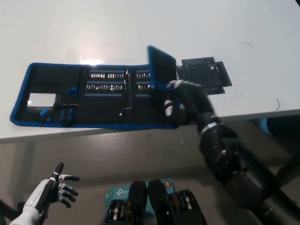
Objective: The robot uses its right hand to lift an edge of the toolkit kept in middle of the desk and make one fold in it
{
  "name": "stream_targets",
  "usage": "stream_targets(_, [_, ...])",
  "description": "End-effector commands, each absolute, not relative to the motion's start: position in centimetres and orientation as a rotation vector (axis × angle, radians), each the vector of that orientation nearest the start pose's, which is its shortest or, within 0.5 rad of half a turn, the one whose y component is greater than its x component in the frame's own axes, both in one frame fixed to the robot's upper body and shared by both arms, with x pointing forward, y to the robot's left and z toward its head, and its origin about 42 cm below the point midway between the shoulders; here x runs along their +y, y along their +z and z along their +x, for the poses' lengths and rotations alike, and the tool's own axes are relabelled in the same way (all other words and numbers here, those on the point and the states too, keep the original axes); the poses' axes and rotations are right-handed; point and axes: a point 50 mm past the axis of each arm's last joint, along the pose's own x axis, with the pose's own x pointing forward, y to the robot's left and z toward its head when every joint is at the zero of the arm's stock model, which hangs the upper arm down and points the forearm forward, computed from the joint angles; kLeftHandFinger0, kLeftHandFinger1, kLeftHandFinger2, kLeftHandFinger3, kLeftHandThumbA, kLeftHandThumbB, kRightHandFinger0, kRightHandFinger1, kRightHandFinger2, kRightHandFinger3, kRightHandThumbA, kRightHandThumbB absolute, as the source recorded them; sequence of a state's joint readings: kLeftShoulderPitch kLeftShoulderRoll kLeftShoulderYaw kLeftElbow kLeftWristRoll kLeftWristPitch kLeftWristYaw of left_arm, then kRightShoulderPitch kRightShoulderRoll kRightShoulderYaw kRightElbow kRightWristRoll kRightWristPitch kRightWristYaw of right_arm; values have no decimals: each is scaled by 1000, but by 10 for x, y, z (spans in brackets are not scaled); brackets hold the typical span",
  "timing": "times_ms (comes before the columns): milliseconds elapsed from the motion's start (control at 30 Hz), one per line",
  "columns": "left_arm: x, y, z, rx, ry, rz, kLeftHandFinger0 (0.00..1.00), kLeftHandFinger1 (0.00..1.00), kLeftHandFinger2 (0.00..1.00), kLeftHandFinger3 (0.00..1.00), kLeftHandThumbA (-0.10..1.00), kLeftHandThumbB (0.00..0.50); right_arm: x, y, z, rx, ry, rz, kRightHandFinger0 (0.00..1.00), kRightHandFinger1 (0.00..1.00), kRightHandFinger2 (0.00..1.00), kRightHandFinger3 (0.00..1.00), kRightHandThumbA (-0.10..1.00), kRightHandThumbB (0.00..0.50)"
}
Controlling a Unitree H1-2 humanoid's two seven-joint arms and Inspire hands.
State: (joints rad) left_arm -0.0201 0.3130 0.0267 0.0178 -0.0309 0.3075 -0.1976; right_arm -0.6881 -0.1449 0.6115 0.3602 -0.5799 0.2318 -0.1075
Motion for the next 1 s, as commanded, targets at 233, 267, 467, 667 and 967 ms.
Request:
stream_targets(233, [317, 114, 302, 277, -182, 301, 406, 418, 413, 585, 1000, 481, -3, 196, 431, -433, 520, -1412, 0, 9, 126, 391, -100, 291])
stream_targets(267, [316, 115, 303, 276, -186, 307, 407, 408, 408, 582, 1000, 470, -3, 190, 429, -438, 533, -1439, 0, 12, 147, 367, -100, 308])
stream_targets(467, [314, 117, 304, 267, -204, 306, 391, 401, 409, 576, 1000, 443, -8, 156, 423, -487, 586, -1658, 0, 23, 341, 455, -100, 239])
stream_targets(667, [314, 115, 304, 268, -199, 293, 354, 381, 389, 562, 1000, 450, -27, 138, 420, -464, 558, -1876, 1000, 1000, 1000, 1000, 208, 286])
stream_targets(967, [316, 111, 301, 275, -186, 292, 361, 384, 396, 584, 1000, 429, -37, 155, 425, -318, 537, -1747, 1000, 1000, 1000, 1000, 384, 500])
